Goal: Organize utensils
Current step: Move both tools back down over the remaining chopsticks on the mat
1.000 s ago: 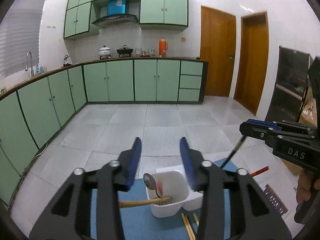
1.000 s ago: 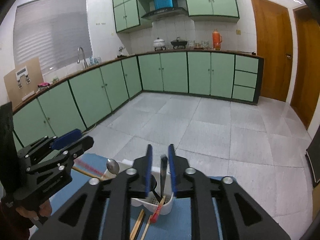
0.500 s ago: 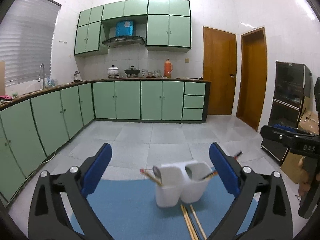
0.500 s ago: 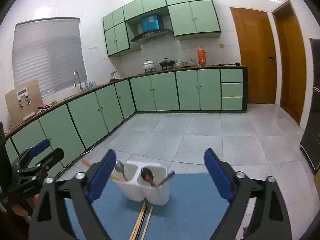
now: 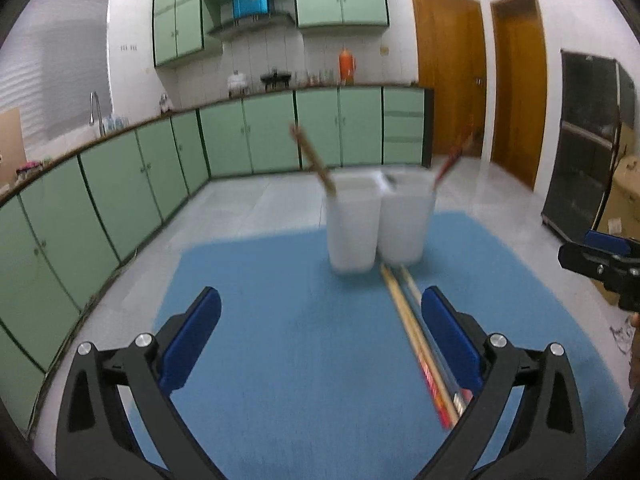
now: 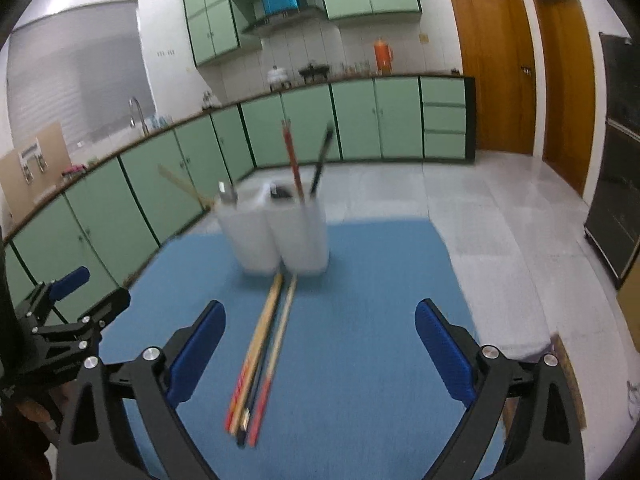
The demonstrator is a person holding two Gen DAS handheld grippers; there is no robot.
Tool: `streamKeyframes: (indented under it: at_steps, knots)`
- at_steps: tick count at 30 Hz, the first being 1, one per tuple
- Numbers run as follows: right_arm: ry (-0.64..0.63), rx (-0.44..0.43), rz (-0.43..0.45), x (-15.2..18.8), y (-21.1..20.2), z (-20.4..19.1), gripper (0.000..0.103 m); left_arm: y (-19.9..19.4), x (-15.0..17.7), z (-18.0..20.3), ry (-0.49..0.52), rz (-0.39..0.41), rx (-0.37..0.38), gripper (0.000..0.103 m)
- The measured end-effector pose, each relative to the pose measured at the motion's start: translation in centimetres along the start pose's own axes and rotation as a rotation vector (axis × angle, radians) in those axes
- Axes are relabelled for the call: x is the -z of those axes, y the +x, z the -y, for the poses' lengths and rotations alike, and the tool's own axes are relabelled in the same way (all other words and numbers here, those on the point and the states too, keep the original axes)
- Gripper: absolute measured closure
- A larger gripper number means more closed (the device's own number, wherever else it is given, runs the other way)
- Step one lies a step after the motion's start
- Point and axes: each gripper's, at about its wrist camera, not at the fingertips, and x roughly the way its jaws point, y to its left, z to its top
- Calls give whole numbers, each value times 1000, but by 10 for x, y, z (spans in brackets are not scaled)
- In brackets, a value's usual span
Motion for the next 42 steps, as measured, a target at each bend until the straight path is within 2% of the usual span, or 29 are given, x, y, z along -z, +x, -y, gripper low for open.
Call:
streamKeyframes:
  at_steps: [6,15,18,23,28,31,37,39,42]
  knots:
    - [30,-8,-82,42,17,-5,9,8,42,-2,-2,-100,-4,6]
    - [-31,14,-169,86,35,-27,10,16,72,-4,-27,-184,9,6]
    - [-59,13,-185,94,37,-36,20,20,75,-5,-35,-205,6,6]
    - [-88,1,-232,102,47,-44,41,24,78,-10,-56,-223,-6,6]
    - [-98,3,-244,104,52,-49,51,27,78,-13,-74,-231,-6,6]
    - [-113,19,-243,104,53,-53,61,29,78,-12,-80,-237,4,6]
    - [-151,50,-251,105,55,-59,63,30,77,-6,-75,-235,18,6]
    - [-154,53,-252,105,56,-60,68,31,77,-3,-72,-239,25,6]
    - [-174,53,-252,105,58,-63,86,32,78,2,-65,-245,35,6]
